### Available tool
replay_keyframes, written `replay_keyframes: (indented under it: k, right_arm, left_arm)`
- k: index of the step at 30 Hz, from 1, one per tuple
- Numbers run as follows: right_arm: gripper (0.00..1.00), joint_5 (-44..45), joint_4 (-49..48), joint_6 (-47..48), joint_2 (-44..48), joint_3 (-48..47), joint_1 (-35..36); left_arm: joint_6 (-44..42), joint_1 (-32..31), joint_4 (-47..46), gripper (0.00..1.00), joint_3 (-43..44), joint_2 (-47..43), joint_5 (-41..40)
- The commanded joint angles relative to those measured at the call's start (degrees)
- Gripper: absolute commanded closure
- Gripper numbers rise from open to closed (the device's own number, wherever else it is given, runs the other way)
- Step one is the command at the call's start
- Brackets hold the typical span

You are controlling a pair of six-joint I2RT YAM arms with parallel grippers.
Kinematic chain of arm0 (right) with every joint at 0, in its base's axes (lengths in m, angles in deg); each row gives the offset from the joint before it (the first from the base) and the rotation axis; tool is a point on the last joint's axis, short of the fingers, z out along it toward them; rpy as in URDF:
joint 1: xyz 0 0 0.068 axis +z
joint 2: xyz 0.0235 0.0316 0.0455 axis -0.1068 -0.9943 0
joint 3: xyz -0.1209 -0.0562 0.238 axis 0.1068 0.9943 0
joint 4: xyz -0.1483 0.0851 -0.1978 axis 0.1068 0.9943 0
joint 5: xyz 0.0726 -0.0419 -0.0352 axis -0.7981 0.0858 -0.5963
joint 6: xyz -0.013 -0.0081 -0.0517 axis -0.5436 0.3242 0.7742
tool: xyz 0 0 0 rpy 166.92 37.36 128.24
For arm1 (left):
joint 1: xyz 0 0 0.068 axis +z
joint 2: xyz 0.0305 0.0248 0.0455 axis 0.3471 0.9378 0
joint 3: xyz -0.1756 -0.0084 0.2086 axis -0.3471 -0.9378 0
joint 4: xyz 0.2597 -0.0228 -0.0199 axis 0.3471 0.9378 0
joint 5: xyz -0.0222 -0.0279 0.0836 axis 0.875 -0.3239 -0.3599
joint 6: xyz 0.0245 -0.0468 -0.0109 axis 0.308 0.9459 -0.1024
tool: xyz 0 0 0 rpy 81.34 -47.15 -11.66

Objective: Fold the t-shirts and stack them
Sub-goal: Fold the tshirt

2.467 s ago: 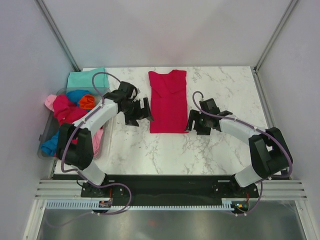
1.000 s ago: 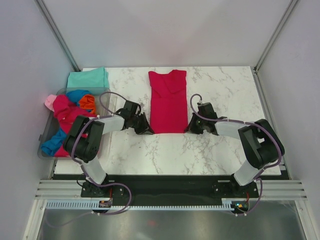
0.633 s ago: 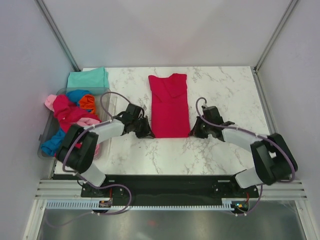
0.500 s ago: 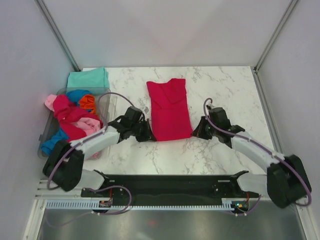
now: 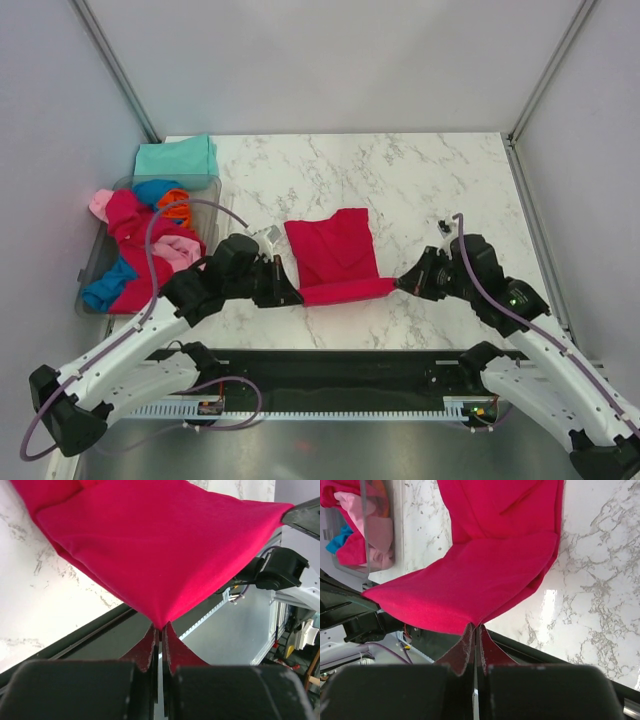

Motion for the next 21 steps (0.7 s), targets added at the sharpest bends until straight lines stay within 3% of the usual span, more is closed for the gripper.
replay_keyframes:
  k: [1,12,21]
  right_arm:
    - [1.00,4.62,3.44,0.27,-3.07,-6.32,-0.05]
    - [1.00,12.53,1.60,7.39,-22.22,-19.69,-0.14]
    - [1.00,13.06,-0.95,13.63,-39.54,-33.39,-4.09]
  left_arm:
    - [1.24,-0.02,7.04,0.98,5.92,0.99,-4.18]
    - [-5.70,3.14,12.68,0.98,20.78,14.87,-9.46]
    - [-14.75,14.57,12.32,0.98,31.32,29.80,-5.34]
